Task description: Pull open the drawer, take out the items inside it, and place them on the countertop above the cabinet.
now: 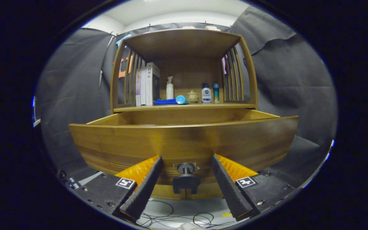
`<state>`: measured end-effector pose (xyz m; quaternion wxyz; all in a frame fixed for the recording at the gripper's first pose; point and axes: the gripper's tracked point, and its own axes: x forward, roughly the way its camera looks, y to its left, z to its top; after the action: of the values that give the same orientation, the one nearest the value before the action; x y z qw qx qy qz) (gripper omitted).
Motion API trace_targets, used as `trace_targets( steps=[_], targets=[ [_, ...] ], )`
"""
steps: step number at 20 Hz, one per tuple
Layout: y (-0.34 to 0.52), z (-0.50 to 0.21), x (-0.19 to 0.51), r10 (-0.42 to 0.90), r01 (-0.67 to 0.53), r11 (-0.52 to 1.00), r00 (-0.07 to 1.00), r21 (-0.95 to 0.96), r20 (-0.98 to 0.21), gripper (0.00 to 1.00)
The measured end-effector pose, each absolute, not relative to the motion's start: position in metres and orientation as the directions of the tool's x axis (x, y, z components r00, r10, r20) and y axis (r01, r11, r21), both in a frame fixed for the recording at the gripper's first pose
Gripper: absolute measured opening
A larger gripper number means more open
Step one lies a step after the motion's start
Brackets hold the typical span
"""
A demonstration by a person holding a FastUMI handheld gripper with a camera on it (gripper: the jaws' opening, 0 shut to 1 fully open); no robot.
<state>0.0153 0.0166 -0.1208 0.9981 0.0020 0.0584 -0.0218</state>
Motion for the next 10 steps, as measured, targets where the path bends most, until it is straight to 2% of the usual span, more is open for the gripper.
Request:
trace_targets(
  steps=[10],
  targets=[
    [0.018, -0.113, 0.059, -0.042, 0.045, 0.999, 0.995, 0.025, -0.095, 0.99]
  ],
)
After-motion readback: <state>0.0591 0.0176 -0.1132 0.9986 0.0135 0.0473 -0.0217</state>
